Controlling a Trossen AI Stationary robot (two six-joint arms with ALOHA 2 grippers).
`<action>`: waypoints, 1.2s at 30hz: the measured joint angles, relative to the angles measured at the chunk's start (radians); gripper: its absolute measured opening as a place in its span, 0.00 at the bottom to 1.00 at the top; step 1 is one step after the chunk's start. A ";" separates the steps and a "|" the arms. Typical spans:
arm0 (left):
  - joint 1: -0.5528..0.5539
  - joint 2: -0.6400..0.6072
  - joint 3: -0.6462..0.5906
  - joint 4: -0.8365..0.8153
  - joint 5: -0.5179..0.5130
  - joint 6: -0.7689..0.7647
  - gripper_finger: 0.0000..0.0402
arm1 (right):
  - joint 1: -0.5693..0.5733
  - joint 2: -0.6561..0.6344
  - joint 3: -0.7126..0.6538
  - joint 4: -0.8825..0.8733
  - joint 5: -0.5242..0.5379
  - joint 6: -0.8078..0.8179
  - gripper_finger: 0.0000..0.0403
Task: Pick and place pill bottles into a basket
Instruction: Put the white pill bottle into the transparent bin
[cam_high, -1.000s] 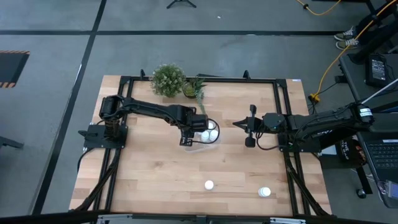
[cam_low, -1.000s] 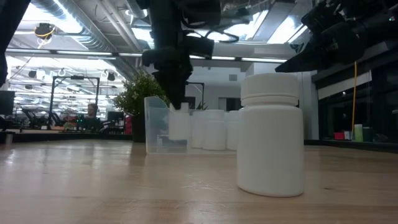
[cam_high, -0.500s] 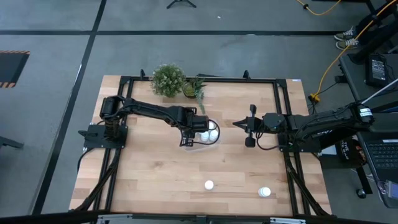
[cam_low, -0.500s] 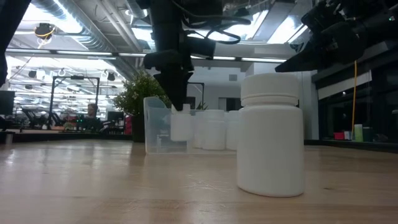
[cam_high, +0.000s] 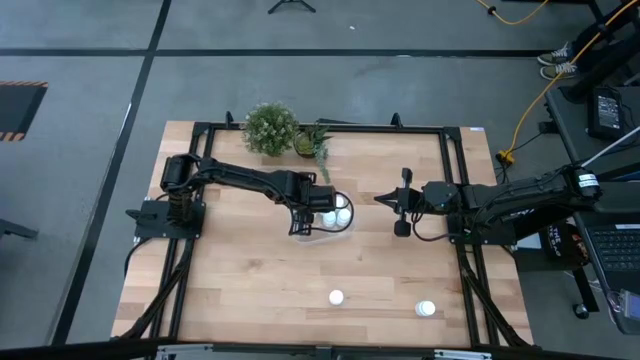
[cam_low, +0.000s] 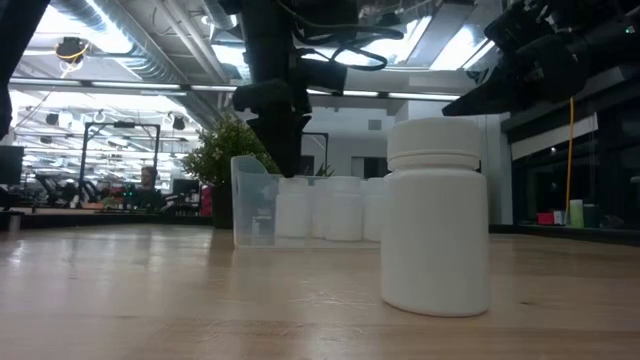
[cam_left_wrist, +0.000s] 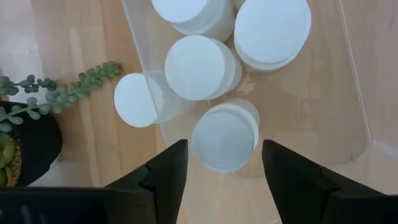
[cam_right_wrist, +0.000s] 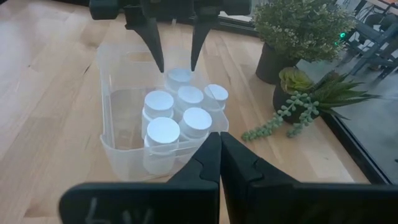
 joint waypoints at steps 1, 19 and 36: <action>0.000 0.000 0.000 0.002 0.000 0.000 0.50 | 0.000 0.000 0.000 0.000 0.000 0.000 0.01; 0.000 -0.001 0.000 0.004 -0.064 0.003 0.50 | 0.000 0.000 0.000 0.001 0.000 0.000 0.01; -0.001 -0.002 0.000 0.013 -0.123 0.030 0.50 | 0.000 0.000 0.000 0.001 0.000 0.000 0.01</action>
